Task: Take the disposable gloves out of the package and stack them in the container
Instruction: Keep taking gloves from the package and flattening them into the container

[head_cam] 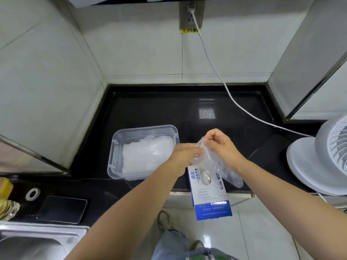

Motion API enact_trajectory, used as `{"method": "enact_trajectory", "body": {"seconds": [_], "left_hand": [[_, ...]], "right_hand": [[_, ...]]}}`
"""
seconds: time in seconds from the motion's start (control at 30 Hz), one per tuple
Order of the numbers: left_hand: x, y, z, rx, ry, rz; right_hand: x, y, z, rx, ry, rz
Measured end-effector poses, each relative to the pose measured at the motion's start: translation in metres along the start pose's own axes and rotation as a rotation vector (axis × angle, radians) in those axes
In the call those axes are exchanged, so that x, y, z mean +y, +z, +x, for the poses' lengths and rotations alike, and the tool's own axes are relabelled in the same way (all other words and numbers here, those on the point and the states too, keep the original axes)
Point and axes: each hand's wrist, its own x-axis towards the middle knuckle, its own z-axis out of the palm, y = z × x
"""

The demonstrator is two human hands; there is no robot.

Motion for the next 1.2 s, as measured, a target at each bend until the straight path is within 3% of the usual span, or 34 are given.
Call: {"method": "enact_trajectory", "body": {"seconds": [0.07,0.13,0.3,0.43,0.57,0.67,0.77,0.87,0.97,1.1,1.2], "left_hand": [[0.000,-0.012,-0.001,0.011,0.061,-0.039],[0.002,-0.022,-0.006,0.000,0.088,-0.067],[0.008,-0.049,-0.013,-0.037,0.107,0.023],[0.007,-0.071,-0.019,-0.045,0.109,0.065],[0.006,-0.086,-0.023,-0.162,0.042,0.102],[0.004,-0.086,-0.017,-0.027,0.119,0.158],[0.002,-0.089,-0.013,0.116,0.221,0.186],[0.004,-0.095,-0.017,0.167,0.252,0.177],[0.001,-0.102,-0.017,0.090,0.306,0.107],[0.005,-0.113,-0.014,0.111,0.254,0.007],[0.009,-0.121,-0.016,0.122,0.191,-0.147]], "right_hand": [[-0.002,0.001,-0.003,-0.026,0.131,0.051],[-0.004,-0.001,0.000,-0.061,0.244,-0.072],[-0.009,-0.004,0.015,-0.323,0.354,-0.217],[-0.010,0.001,0.024,-0.182,0.272,-0.032],[-0.009,0.018,0.030,-0.228,0.170,-0.085],[-0.014,0.034,0.030,-0.200,0.115,-0.102],[-0.014,0.036,0.035,-0.110,0.190,-0.135],[-0.016,0.036,0.039,-0.306,0.386,-0.147],[-0.019,0.045,0.041,-0.436,0.442,-0.121],[-0.021,0.061,0.047,-0.243,0.292,0.035],[-0.020,0.073,0.049,-0.135,0.221,-0.009]]}}
